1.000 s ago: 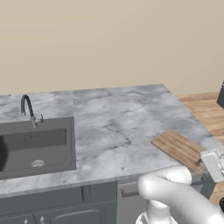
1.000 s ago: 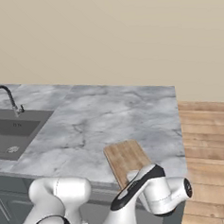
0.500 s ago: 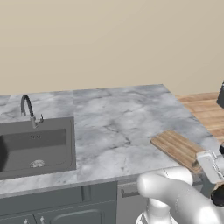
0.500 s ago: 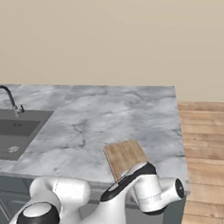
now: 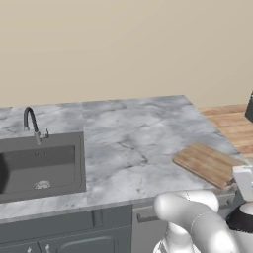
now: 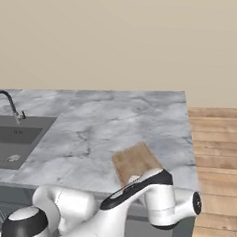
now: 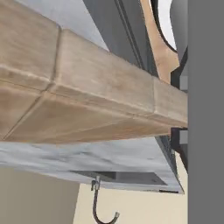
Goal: Move the cutting board and knife to the sink. Then move spray from the cabinet to the counter.
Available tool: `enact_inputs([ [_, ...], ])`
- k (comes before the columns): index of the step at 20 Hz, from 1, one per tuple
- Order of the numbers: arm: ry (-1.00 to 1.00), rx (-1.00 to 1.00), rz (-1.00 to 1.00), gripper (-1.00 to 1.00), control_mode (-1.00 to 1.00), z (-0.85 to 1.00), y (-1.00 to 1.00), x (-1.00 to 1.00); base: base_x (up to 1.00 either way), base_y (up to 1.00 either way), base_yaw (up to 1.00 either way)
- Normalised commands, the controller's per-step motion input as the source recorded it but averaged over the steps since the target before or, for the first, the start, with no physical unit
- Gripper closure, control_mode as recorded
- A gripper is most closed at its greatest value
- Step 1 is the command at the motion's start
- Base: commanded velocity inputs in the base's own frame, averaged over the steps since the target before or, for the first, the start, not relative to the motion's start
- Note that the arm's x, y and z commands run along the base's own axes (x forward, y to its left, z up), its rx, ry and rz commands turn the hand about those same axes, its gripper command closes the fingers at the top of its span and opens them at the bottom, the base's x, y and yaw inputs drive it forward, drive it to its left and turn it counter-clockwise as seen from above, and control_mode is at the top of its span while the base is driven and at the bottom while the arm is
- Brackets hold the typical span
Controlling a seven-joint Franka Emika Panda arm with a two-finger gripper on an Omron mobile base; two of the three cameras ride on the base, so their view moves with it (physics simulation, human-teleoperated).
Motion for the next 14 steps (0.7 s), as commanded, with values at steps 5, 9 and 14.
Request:
enact_inputs([
  [5, -0.22, 0.00, -0.04, 1.00, -1.00, 1.00, 0.00, -0.25, 0.00, 0.00, 0.00],
  [9, -0.14, 0.00, -0.02, 1.00, -1.00, 1.00, 0.03, -0.10, 0.00, 0.00, 0.00],
  [14, -0.03, 0.00, 0.00, 1.00, -1.00, 1.00, 0.17, 0.00, 0.00, 0.00, 0.00],
])
